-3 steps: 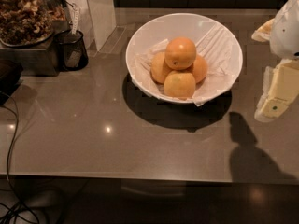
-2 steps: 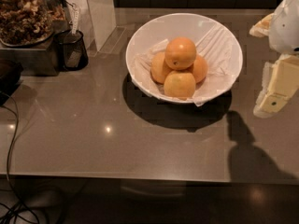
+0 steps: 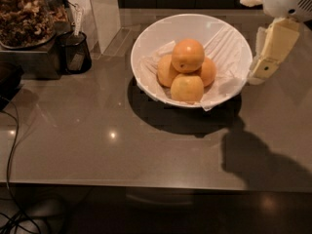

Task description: Pick orange from white bowl

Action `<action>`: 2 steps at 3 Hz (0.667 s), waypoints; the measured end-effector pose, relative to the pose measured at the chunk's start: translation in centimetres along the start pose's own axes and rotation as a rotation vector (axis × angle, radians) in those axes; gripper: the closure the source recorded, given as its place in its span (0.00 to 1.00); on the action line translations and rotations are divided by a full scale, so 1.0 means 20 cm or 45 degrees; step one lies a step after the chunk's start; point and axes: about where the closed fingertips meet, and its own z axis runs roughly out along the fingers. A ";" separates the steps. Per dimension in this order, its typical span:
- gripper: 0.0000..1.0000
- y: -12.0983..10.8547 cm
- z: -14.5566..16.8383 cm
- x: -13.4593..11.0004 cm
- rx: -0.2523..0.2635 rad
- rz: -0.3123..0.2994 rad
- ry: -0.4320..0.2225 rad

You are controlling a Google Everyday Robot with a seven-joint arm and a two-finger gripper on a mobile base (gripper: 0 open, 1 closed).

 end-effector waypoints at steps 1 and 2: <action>0.00 0.00 0.00 0.00 0.000 0.000 -0.001; 0.00 -0.08 0.07 -0.04 -0.028 0.011 -0.076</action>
Offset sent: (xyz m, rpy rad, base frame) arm 0.0496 0.0171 -0.0125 0.1483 0.0519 0.0442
